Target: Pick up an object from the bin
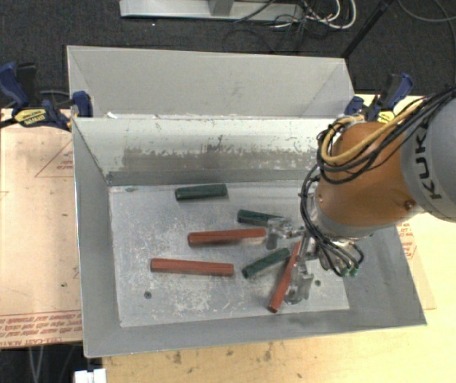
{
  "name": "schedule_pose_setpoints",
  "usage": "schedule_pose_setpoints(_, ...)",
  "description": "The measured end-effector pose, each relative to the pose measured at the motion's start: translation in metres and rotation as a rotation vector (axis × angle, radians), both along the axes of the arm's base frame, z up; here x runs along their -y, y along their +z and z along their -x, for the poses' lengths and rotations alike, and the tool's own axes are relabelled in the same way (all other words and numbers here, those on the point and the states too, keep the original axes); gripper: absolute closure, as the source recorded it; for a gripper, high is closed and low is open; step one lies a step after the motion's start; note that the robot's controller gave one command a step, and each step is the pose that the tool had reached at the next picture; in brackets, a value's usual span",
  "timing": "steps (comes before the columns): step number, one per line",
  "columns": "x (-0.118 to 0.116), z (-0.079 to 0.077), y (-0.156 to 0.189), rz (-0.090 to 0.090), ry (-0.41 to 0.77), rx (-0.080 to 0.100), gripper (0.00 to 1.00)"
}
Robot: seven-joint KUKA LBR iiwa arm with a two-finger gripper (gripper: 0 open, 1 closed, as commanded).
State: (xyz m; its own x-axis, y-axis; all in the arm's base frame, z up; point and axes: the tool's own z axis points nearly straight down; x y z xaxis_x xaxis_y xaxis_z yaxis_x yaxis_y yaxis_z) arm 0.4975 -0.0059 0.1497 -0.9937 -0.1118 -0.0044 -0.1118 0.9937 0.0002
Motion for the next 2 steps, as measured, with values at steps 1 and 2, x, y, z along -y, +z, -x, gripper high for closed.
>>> schedule_pose_setpoints(1,0.004,-0.001,-0.033,0.000,0.123,-0.007,0.00)
schedule_pose_setpoints(2,0.011,-0.022,-0.027,0.000,0.239,-0.002,0.00)
